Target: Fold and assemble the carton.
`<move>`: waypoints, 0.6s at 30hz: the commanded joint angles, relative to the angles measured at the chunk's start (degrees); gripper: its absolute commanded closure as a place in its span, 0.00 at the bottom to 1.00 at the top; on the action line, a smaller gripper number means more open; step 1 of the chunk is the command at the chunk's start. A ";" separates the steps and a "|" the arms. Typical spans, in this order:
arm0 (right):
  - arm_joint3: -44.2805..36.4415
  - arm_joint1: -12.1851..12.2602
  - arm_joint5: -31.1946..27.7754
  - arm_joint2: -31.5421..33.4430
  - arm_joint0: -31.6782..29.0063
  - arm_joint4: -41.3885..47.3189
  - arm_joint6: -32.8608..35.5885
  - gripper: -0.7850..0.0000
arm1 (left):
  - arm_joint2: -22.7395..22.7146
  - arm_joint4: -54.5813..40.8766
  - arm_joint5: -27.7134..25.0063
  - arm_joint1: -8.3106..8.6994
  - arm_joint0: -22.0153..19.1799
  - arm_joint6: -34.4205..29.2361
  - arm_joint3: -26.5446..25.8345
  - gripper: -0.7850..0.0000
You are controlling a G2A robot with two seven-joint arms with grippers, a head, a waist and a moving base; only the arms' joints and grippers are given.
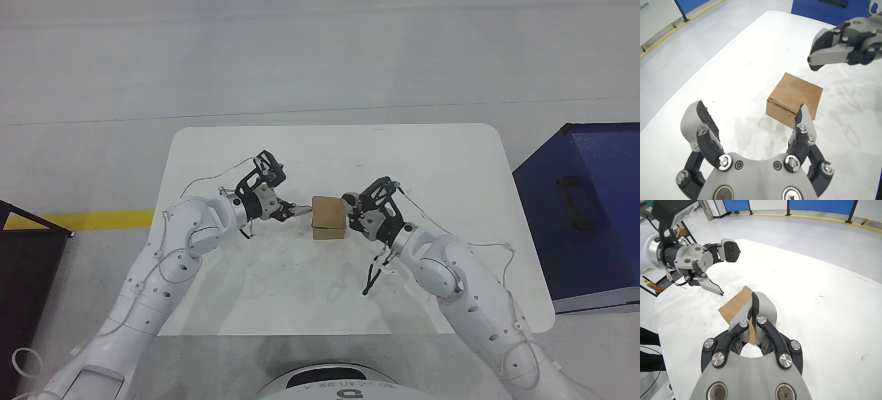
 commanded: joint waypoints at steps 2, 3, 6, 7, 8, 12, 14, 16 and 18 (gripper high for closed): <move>1.51 -0.47 0.30 -1.73 2.10 0.07 0.26 1.00 | -0.87 -0.02 1.14 0.07 -0.23 0.43 0.93 0.00; 2.02 -0.65 0.32 -2.26 2.82 0.26 0.27 1.00 | -1.41 0.01 1.58 0.16 -0.15 0.66 1.25 0.00; 2.91 -1.12 0.34 -3.74 4.72 0.31 0.23 1.00 | -3.72 -0.39 2.82 0.55 0.75 1.74 1.89 0.00; 3.21 -1.26 0.38 -4.23 5.31 0.23 0.36 1.00 | -4.63 -0.56 3.13 0.72 1.21 2.12 2.01 0.00; 3.58 -1.42 0.39 -4.75 5.92 0.19 0.54 1.00 | -5.53 -0.71 3.40 0.89 1.71 2.42 2.10 0.00; 5.75 -2.14 0.08 -7.20 8.56 0.42 2.06 1.00 | -9.01 -0.88 3.89 1.62 4.10 3.59 1.78 0.00; 7.52 -2.55 -0.28 -8.70 9.90 0.83 3.85 1.00 | -10.40 -0.94 3.99 1.92 5.28 3.81 1.29 0.00; 9.27 -2.99 -0.27 -9.96 11.24 1.64 5.40 1.00 | -11.40 -1.06 3.87 2.15 6.23 4.02 0.82 0.00; 10.34 -3.34 -0.05 -10.81 12.27 2.22 6.41 1.00 | -12.04 -1.17 3.91 2.29 6.94 4.02 0.34 0.00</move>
